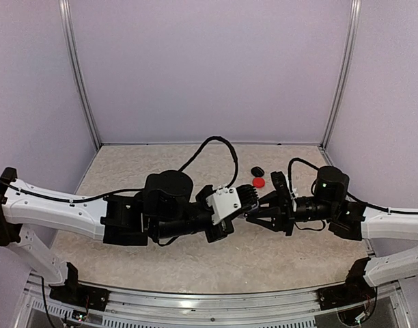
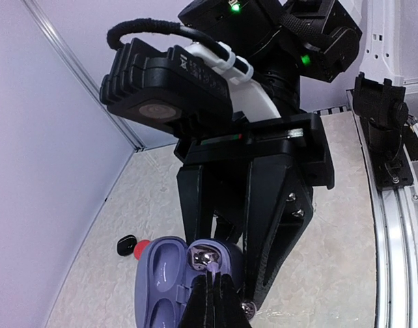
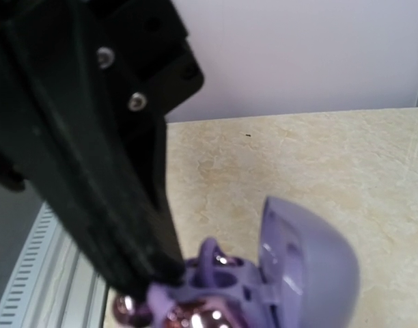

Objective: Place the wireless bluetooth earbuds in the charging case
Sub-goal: Insert the right earbud into the right side groove of the charging case.

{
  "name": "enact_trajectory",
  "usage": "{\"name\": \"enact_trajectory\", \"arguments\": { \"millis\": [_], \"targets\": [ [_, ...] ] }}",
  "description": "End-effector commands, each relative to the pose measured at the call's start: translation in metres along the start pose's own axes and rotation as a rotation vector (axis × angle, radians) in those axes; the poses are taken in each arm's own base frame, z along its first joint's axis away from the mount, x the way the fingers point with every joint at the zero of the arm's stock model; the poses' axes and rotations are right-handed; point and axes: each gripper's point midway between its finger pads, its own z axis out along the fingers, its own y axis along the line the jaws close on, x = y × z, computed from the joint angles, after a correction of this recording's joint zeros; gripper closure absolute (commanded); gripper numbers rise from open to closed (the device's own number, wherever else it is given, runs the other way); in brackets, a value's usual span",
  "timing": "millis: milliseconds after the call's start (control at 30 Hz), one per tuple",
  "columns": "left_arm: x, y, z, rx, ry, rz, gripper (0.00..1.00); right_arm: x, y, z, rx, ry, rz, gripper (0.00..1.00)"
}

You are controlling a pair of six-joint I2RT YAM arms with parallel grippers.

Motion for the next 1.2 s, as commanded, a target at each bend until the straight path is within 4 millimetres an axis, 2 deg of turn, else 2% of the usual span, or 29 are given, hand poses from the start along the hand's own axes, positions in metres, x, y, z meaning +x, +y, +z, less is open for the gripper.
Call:
{"name": "enact_trajectory", "arguments": {
  "millis": [0, 133, 267, 367, 567, 1167],
  "targets": [
    [-0.005, 0.018, -0.01, 0.04, 0.016, -0.052, 1.0, -0.013, 0.02, 0.001, -0.096, -0.045, -0.083, 1.0],
    [-0.007, 0.022, -0.013, 0.073, 0.027, -0.061, 1.0, -0.011, 0.03, 0.006, -0.138, -0.037, -0.095, 1.0],
    [-0.002, 0.009, -0.011, 0.148, 0.056, -0.052, 1.0, -0.011, 0.033, 0.009, -0.155, -0.026, -0.096, 1.0],
    [0.002, 0.003, -0.011, 0.174, 0.063, -0.053, 1.0, -0.014, 0.033, 0.008, -0.146, -0.032, -0.095, 1.0],
    [-0.004, 0.0, -0.016, 0.172, 0.056, -0.034, 1.0, -0.016, 0.025, 0.008, -0.097, -0.033, -0.078, 1.0],
    [0.003, -0.019, -0.002, 0.175, 0.109, 0.027, 1.0, -0.015, 0.017, 0.01, -0.059, -0.02, -0.074, 1.0]
  ]
}}
